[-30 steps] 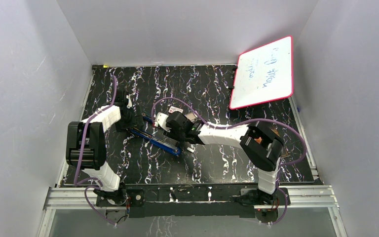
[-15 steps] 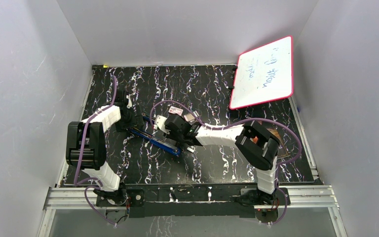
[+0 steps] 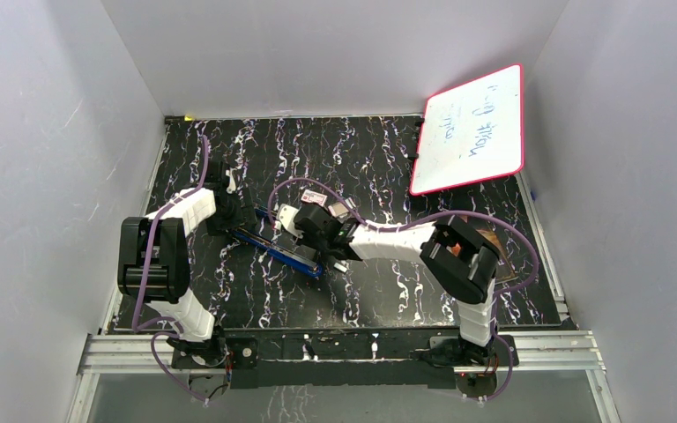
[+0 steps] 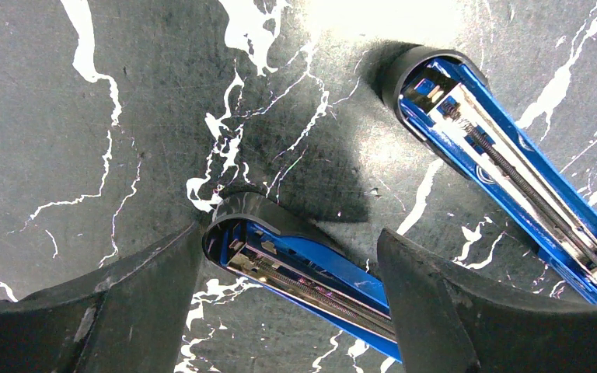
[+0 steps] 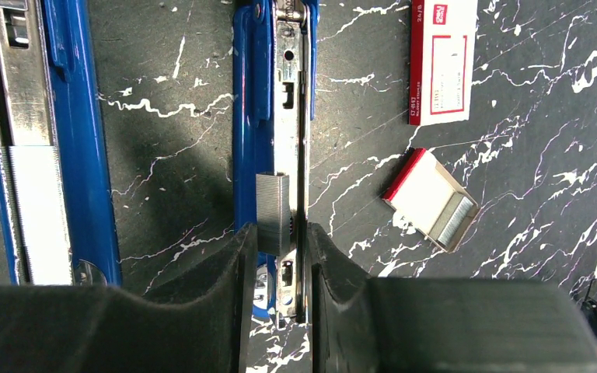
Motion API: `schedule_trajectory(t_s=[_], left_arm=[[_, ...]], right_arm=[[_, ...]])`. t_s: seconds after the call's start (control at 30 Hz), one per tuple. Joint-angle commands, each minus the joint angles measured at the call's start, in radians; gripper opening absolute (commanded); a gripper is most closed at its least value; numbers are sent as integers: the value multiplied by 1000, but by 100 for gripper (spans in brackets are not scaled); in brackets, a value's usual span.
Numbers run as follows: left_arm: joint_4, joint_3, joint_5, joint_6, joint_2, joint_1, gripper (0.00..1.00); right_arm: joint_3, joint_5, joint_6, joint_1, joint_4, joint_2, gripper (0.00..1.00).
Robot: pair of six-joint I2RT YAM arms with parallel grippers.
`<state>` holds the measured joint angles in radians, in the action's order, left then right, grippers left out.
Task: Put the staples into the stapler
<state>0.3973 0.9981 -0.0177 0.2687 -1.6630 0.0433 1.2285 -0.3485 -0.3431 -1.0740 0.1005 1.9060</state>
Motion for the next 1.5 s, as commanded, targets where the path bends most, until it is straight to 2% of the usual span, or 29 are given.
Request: schedule_trajectory(t_s=[0.0,0.33,0.7,0.9,1.07,1.2,1.47], left_arm=[[23,30,10,-8,10,3,80],[23,30,9,-8,11,2,80],[24,31,10,-8,8,1,80],[23,31,12,-8,8,3,81],[23,31,10,-8,8,2,81],[23,31,10,-7,9,3,80],[23,31,13,-8,10,2,80]], right_arm=[[-17,25,26,-3,-39,-52,22],[-65,106,93,12,-83,-135,19],[-63,175,139,64,-80,-147,17],[-46,242,79,62,-63,-129,34],[-19,216,32,34,-29,-86,41],[-13,172,10,14,-25,-68,45],[-11,48,-62,-26,-43,-30,44]])
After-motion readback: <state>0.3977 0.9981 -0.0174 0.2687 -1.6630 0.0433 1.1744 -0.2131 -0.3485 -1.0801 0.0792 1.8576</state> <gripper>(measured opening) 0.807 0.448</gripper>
